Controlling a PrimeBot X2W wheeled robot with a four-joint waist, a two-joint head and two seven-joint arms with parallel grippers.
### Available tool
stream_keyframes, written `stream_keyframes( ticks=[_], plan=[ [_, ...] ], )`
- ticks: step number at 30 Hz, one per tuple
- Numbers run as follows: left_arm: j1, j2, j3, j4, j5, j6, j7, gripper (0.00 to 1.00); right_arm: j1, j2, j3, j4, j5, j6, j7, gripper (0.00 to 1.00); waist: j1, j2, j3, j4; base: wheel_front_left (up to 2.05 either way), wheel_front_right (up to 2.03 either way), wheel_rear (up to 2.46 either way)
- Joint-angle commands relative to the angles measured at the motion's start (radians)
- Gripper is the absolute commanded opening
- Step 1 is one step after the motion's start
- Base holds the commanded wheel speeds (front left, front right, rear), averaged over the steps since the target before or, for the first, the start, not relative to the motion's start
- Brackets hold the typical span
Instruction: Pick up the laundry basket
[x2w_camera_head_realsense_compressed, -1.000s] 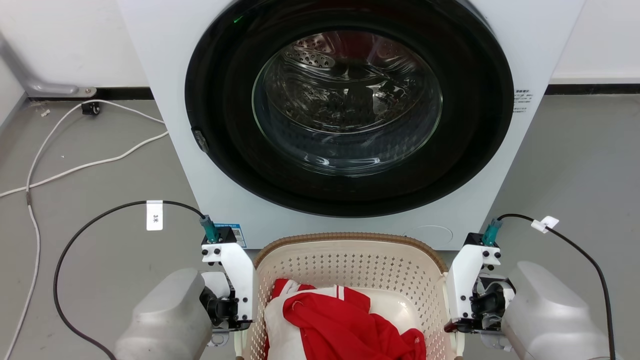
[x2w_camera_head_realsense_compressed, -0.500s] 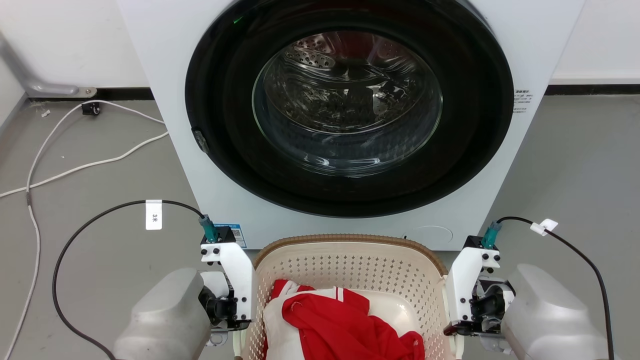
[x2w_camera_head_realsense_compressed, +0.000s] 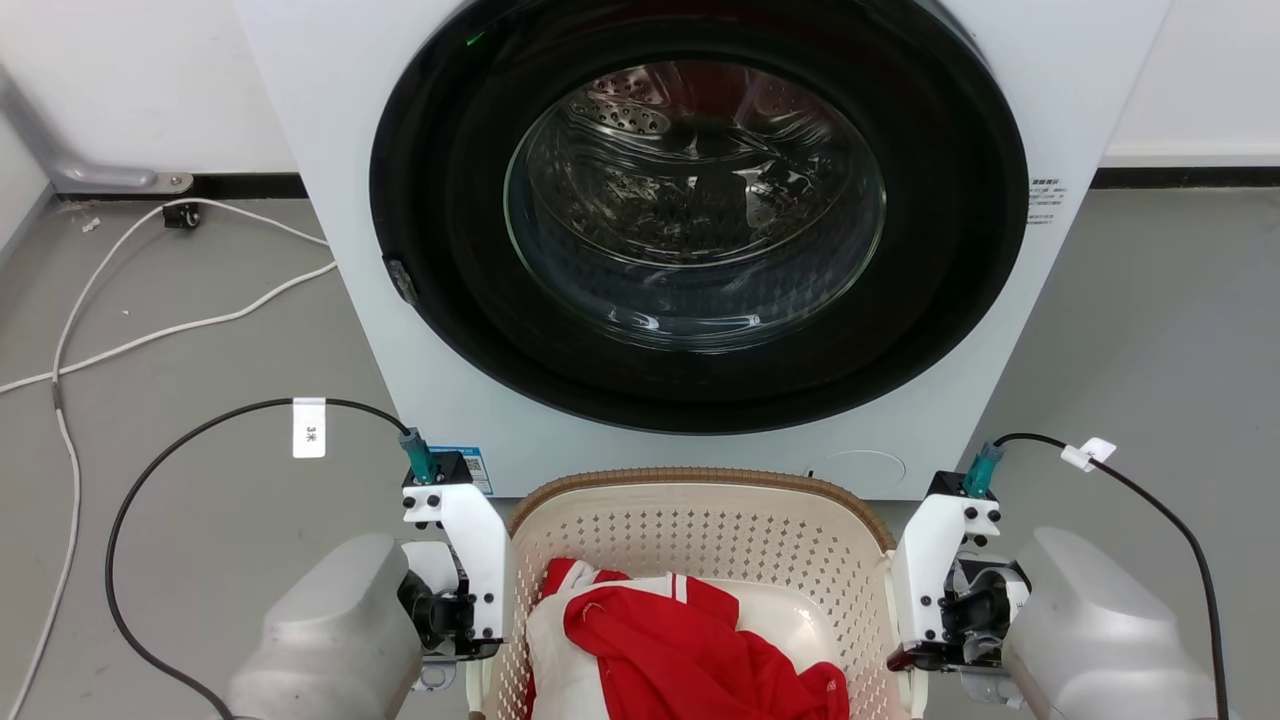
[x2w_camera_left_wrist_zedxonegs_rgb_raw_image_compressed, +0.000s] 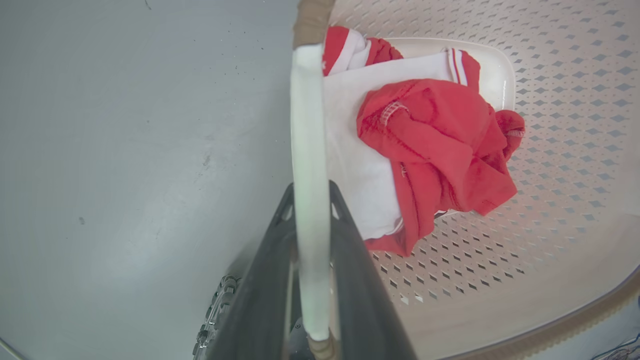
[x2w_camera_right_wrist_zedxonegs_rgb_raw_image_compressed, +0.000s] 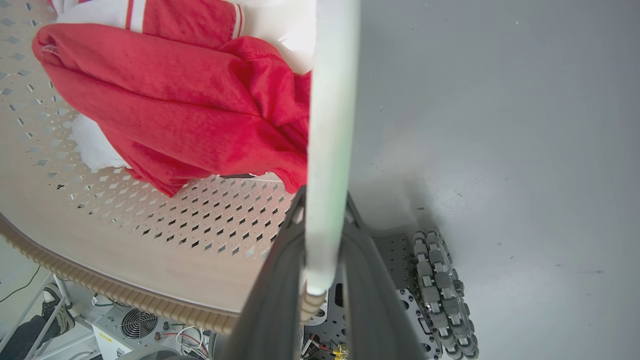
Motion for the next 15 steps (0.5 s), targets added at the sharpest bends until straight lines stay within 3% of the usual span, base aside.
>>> stream_keyframes(
  ticks=[1, 15],
  plan=[
    [-0.013, -0.026, -0.002, -0.014, -0.009, -0.013, 0.0, 0.0, -0.002, 0.03, -0.002, -0.012, 0.014, 0.012, 0.0, 0.0, 0.0, 0.0, 0.0, 0.001, 0.0, 0.0, 0.0],
    [-0.015, -0.027, -0.016, -0.015, -0.025, -0.013, -0.003, 0.0, -0.002, 0.03, 0.003, -0.012, 0.02, 0.012, 0.0, 0.0, 0.0, 0.0, 0.002, 0.0, 0.0, 0.0, 0.0]
  ],
)
